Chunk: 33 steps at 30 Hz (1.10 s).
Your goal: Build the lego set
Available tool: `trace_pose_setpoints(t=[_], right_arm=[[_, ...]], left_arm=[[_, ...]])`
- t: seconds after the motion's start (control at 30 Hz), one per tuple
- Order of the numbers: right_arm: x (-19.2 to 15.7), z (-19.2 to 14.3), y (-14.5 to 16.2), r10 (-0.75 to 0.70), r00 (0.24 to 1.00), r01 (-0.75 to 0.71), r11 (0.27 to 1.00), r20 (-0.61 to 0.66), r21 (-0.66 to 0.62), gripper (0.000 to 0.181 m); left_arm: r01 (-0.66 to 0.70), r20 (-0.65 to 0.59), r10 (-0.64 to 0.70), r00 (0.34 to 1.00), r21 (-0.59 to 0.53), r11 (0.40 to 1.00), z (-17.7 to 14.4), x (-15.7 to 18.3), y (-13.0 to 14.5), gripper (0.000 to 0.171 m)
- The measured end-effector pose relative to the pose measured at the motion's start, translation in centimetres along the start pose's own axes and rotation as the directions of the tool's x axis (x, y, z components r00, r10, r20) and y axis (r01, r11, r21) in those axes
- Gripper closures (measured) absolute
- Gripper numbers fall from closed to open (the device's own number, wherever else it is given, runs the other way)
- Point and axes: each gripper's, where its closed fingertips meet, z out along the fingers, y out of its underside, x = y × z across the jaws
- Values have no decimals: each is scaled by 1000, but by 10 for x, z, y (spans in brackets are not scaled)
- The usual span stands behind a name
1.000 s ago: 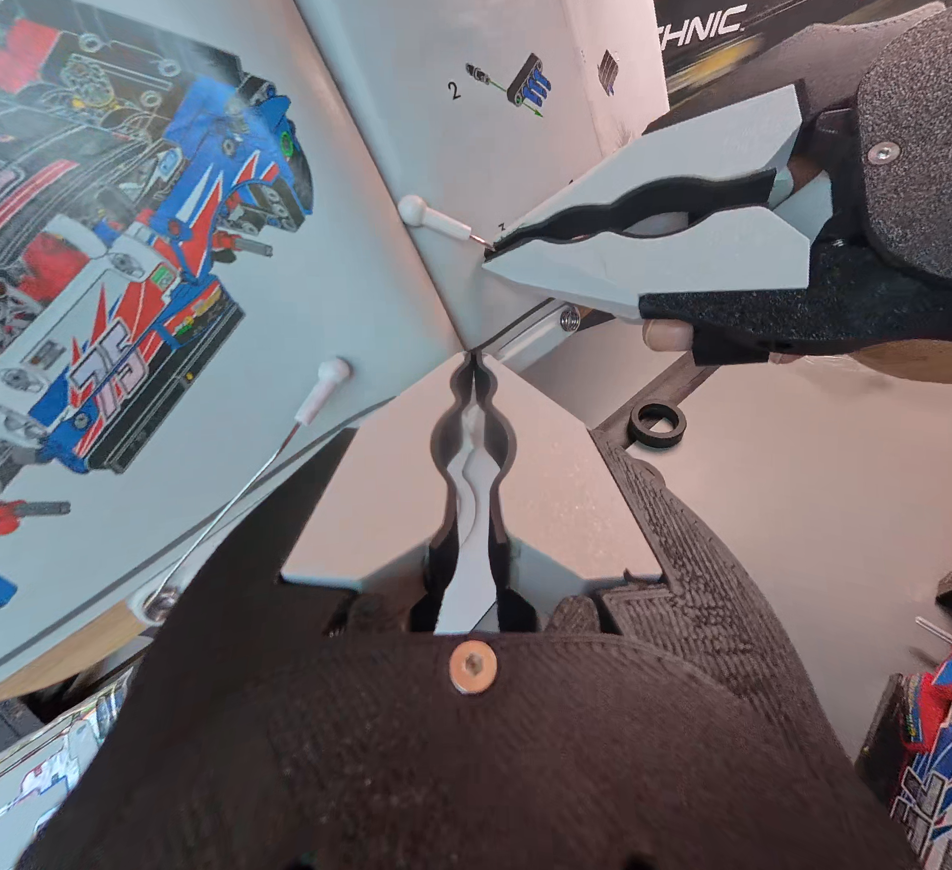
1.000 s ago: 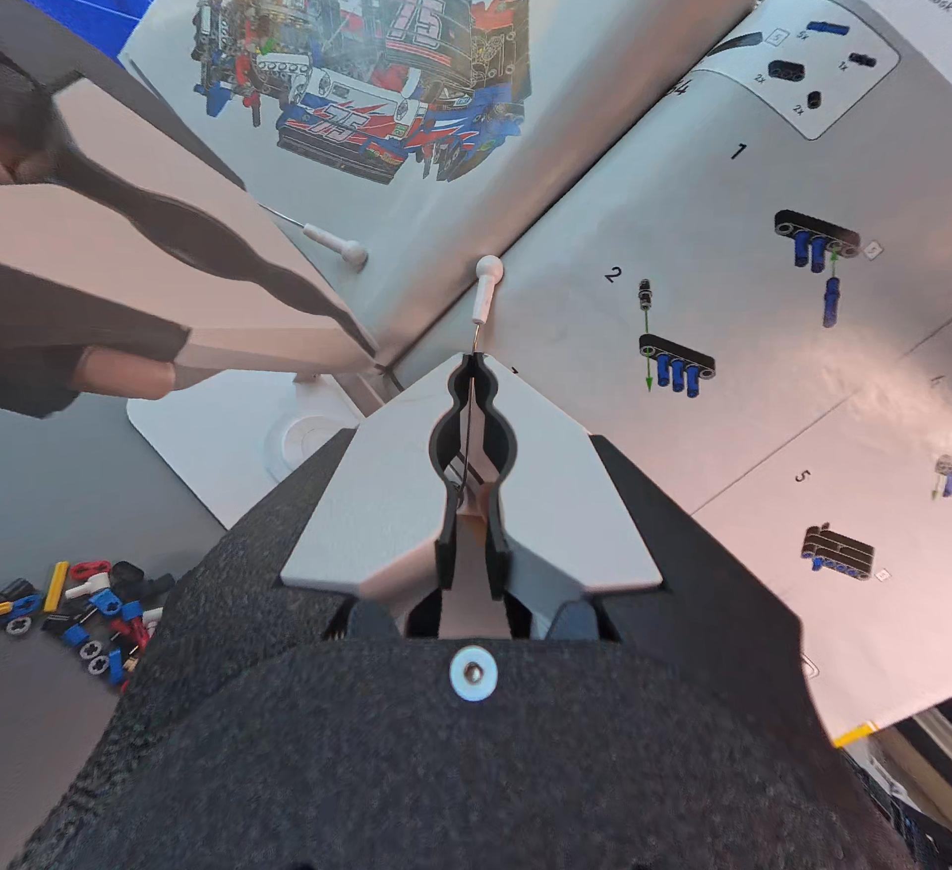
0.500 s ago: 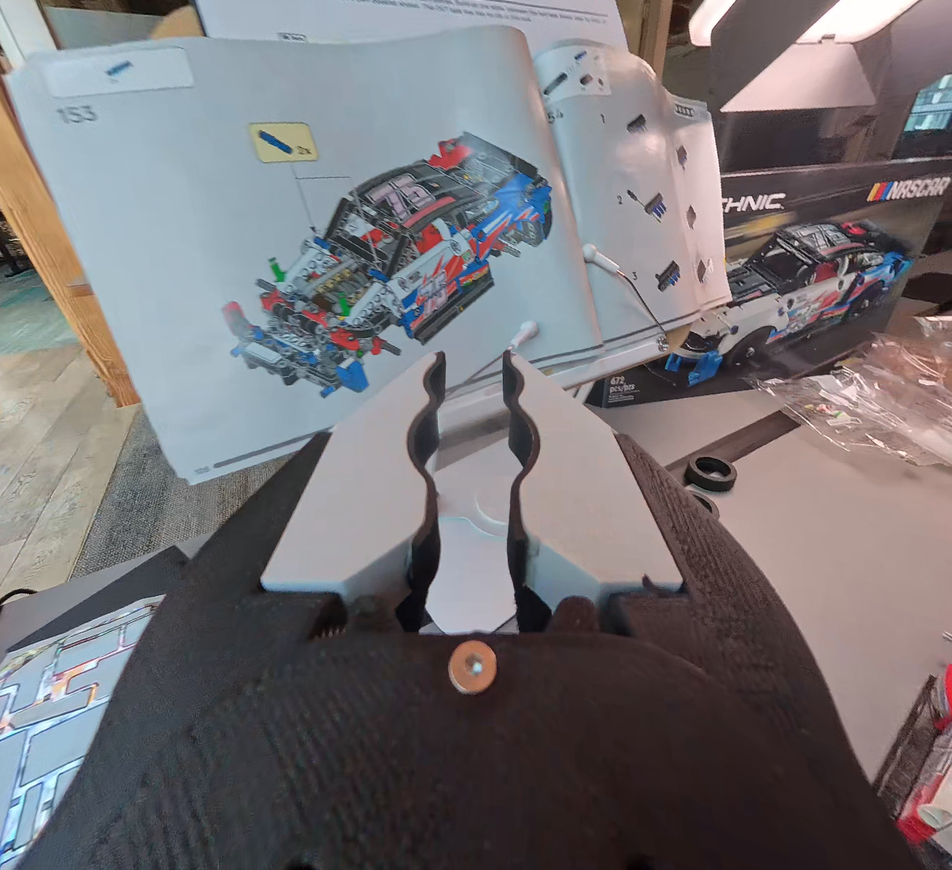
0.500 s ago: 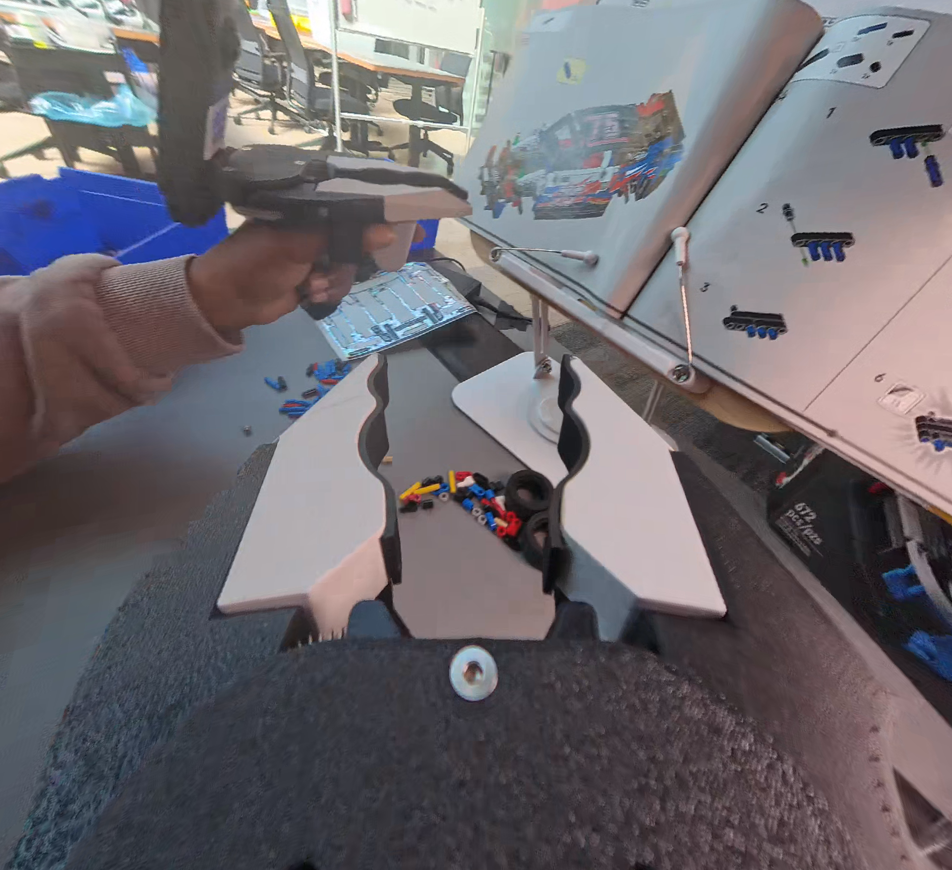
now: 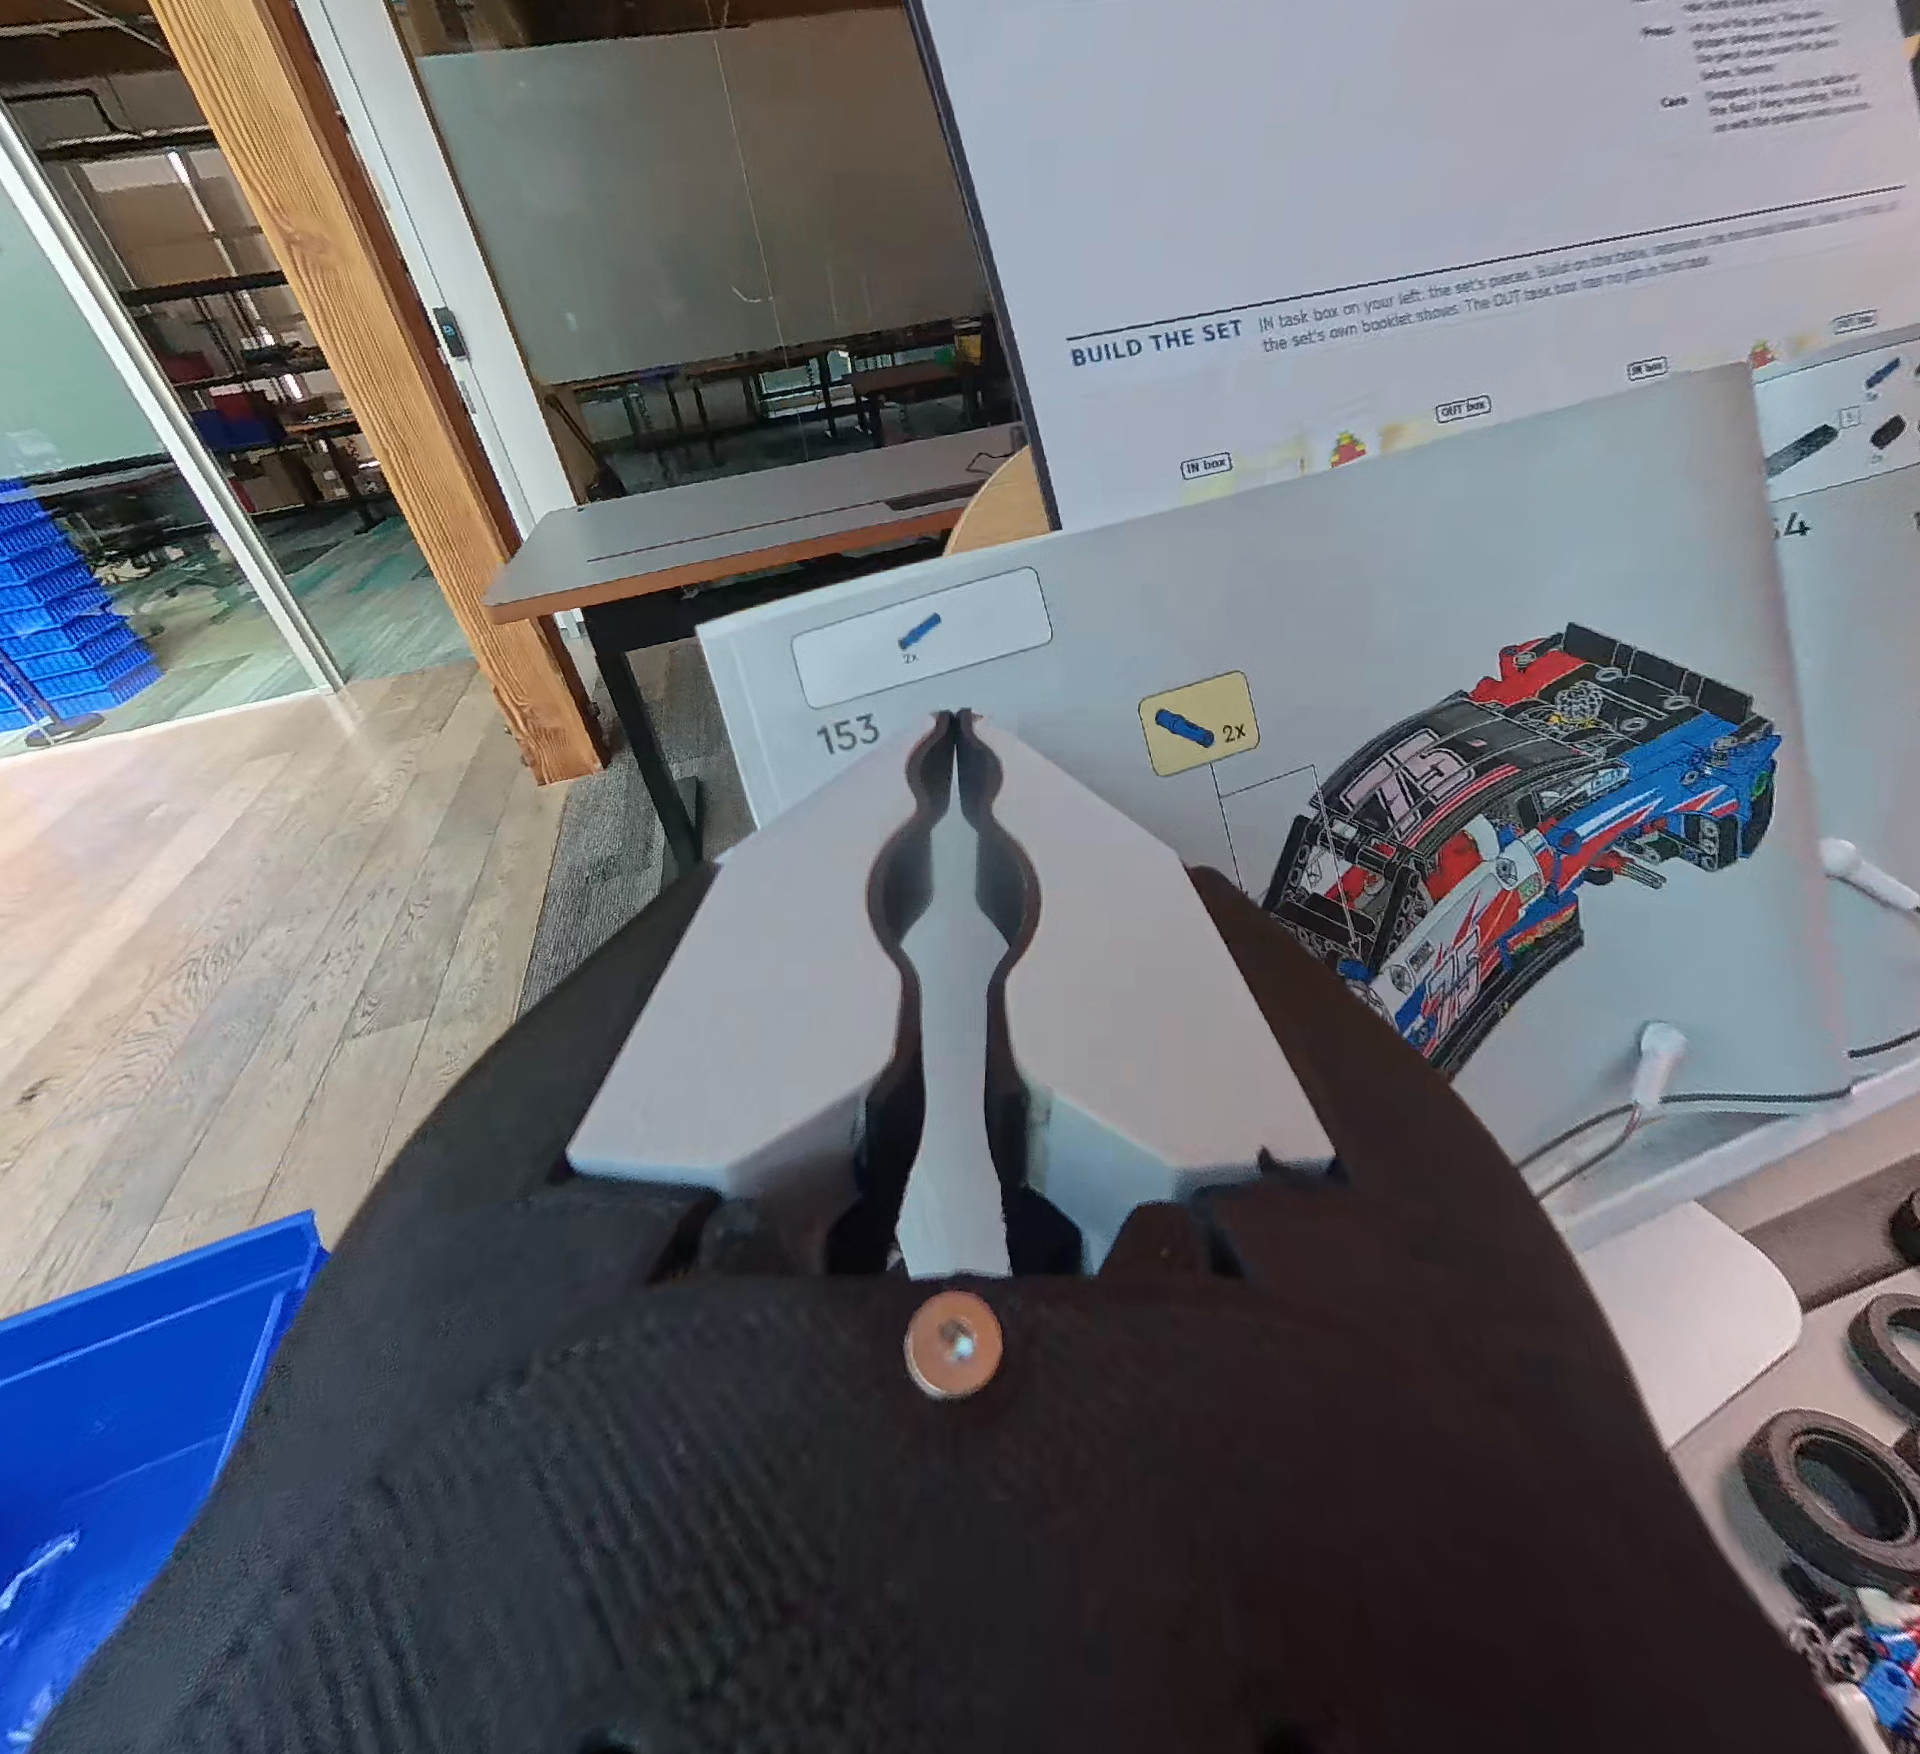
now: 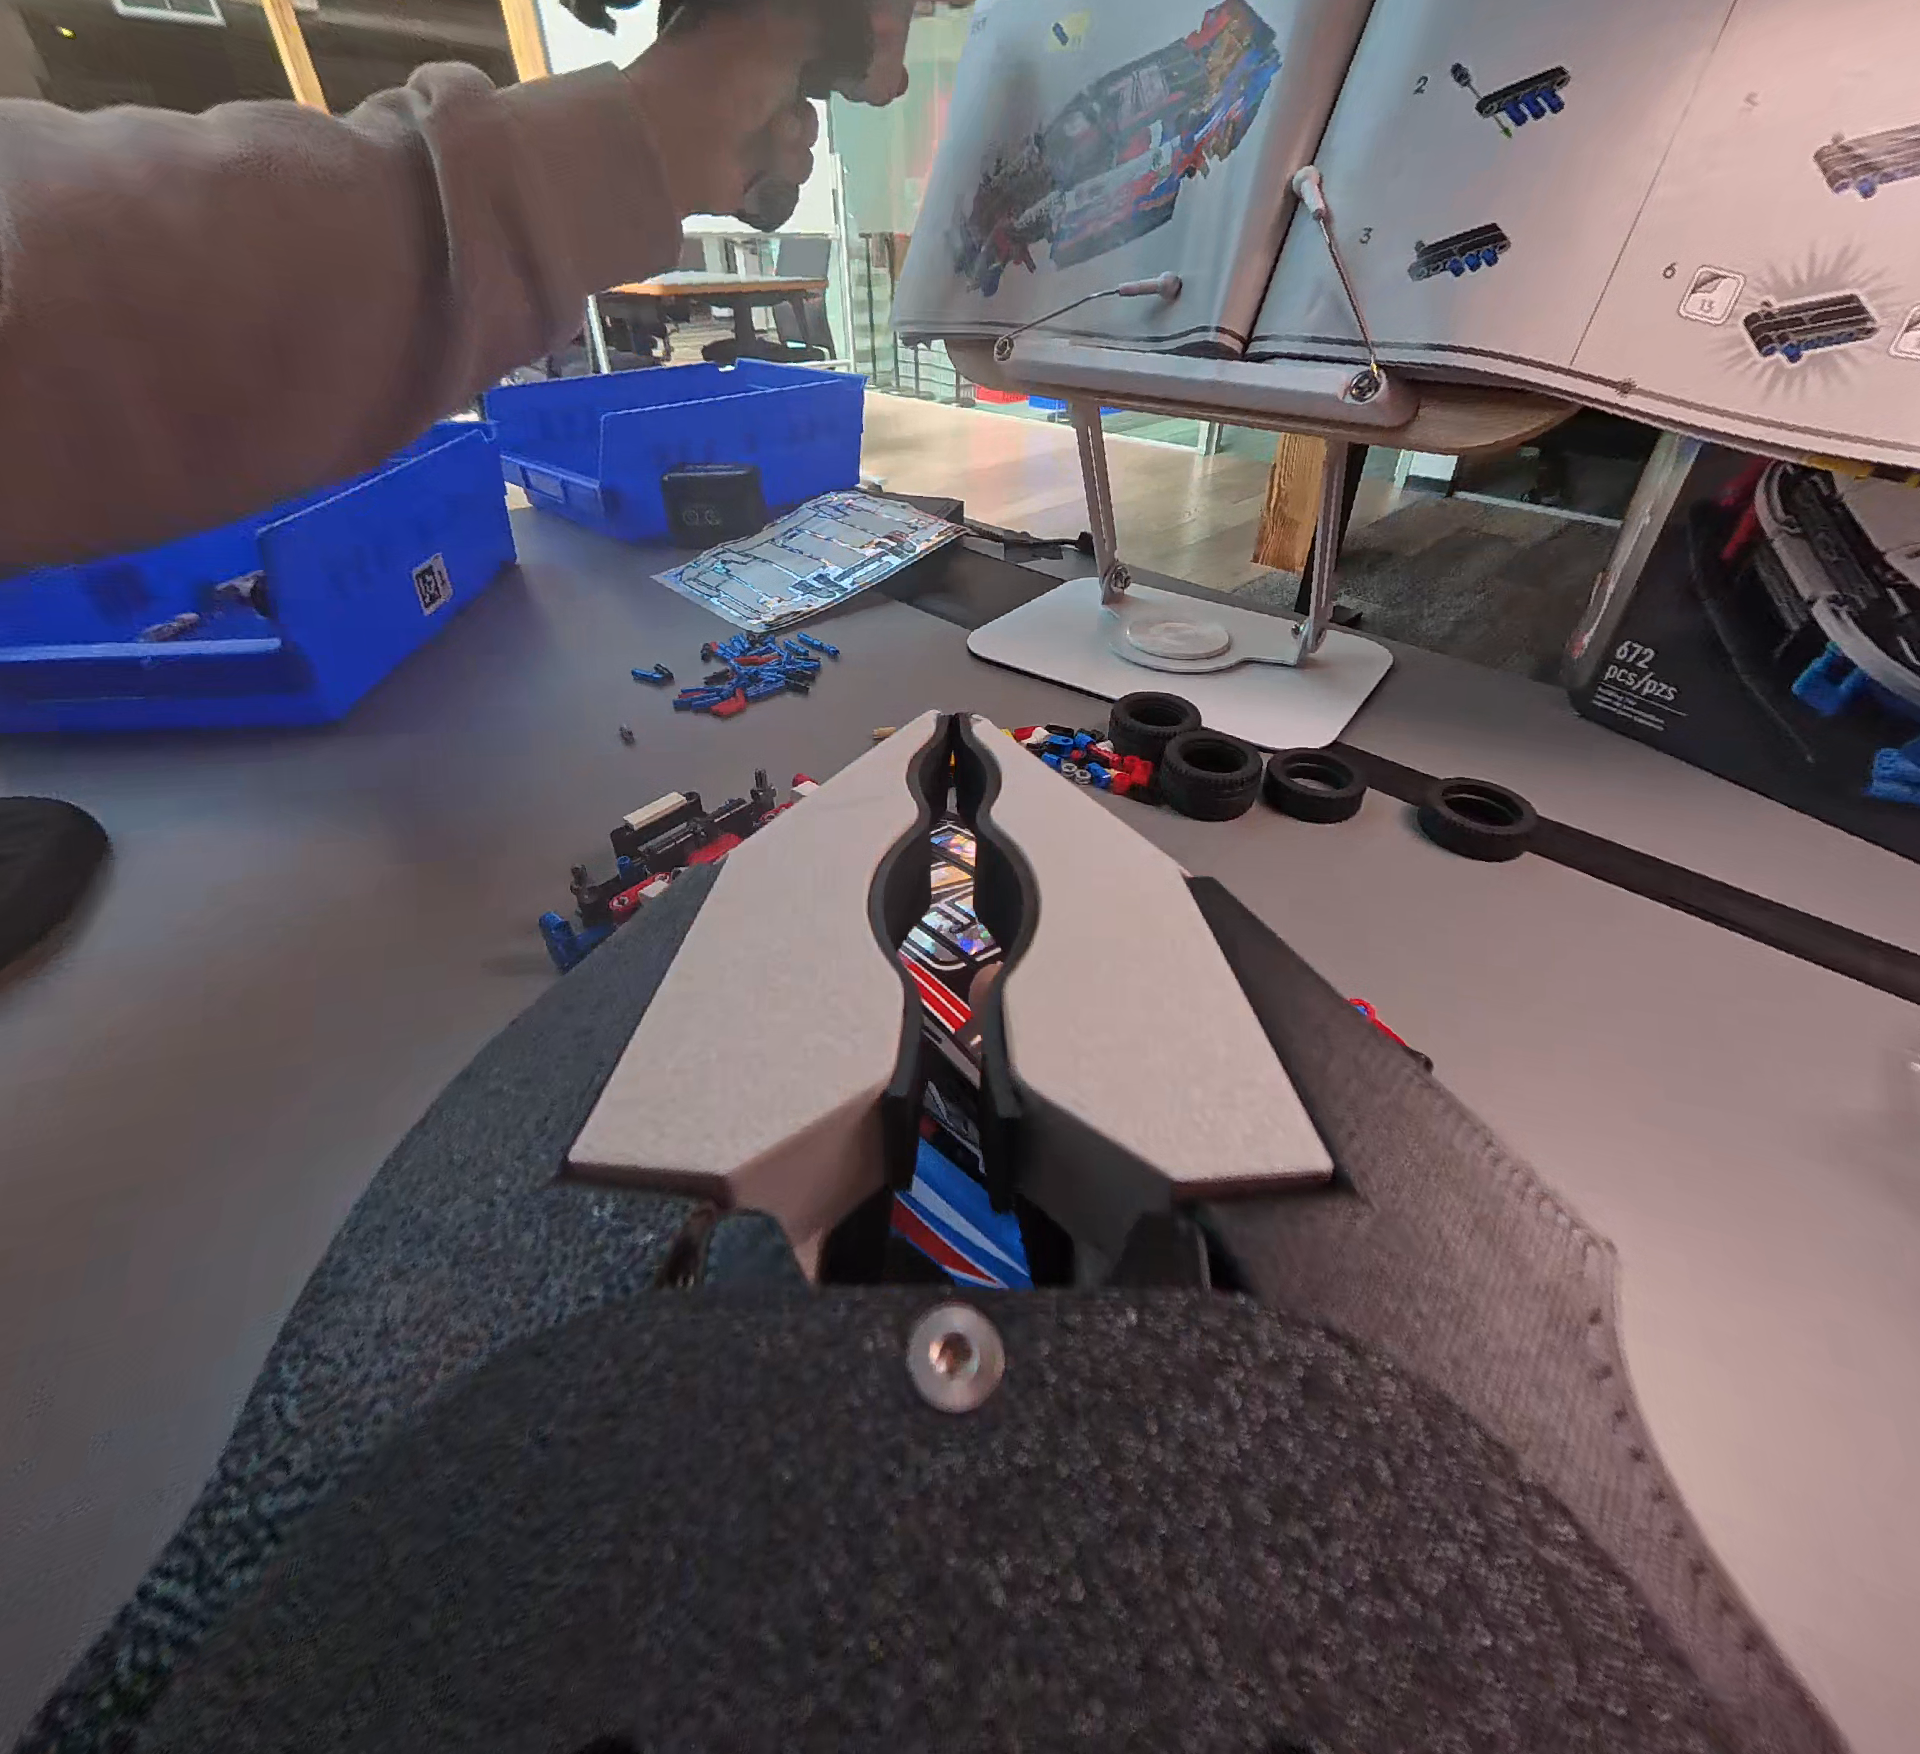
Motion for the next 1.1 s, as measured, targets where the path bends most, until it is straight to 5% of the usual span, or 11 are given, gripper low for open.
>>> trace_pose_setpoints(t=[0.4,0.8,0.97,1.1], right_arm=[[-10,9,26,-18,1000,19,999,23,-36,181],[-5,4,18,47,999,-47,999,8,4,181],[-14,2,11,5,1000,-5,1000,27,13,181],[-24,1,7,-30,998,29,999,47,14,181]], left_arm=[[-18,10,18,1000,-4,1000,18,-17,9,171],[-30,-100,28,995,-20,999,-19,21,24,171],[-148,-321,86,943,-175,973,-71,66,73,169],[-415,-563,133,816,-409,813,-136,89,168,164]])
